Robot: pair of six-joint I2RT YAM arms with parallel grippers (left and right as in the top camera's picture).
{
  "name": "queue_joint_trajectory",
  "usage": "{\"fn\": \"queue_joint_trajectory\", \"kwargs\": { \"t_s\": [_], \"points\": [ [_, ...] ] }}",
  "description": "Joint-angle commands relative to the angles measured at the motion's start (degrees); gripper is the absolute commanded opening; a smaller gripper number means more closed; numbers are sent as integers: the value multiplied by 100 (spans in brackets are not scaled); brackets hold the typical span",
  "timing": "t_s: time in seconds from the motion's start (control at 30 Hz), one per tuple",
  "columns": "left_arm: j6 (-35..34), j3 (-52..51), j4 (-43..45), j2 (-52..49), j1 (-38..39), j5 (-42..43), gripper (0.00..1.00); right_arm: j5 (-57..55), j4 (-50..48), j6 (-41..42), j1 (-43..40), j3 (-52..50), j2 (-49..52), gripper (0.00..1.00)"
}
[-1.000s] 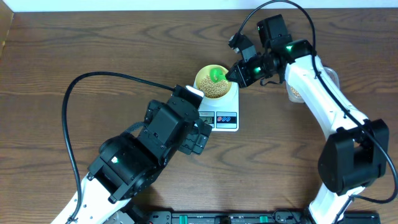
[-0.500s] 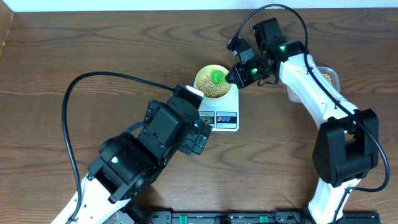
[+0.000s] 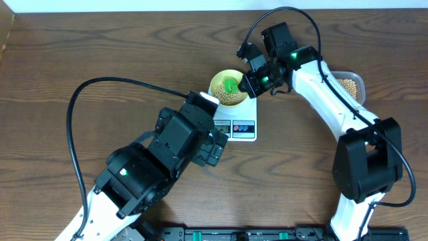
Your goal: Scoop item into bowl and weigh 50g on scale
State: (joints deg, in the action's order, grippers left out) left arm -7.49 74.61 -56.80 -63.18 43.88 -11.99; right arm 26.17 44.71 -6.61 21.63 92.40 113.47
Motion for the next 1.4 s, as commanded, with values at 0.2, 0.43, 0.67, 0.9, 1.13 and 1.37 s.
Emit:
{"fn": "queue_joint_trajectory", "kwargs": {
  "t_s": [0.2, 0.43, 0.67, 0.9, 1.13, 1.37],
  "points": [
    [-13, 31, -17, -7, -17, -52, 98, -208, -15, 79, 79, -26, 11, 1],
    [-13, 31, -17, -7, -17, -52, 98, -205, 2, 83, 162, -28, 11, 1],
    [-13, 31, -17, -7, -17, -52, 98, -208, 17, 83, 210, -28, 11, 1],
    [-13, 31, -17, -7, -17, -52, 98, -201, 57, 83, 212, -26, 11, 1],
    [-13, 31, -17, -7, -17, -52, 98, -138, 120, 79, 236, -26, 11, 1],
    [-13, 31, -17, -7, -17, -52, 98, -28, 160, 76, 247, -26, 11, 1]
  ]
}}
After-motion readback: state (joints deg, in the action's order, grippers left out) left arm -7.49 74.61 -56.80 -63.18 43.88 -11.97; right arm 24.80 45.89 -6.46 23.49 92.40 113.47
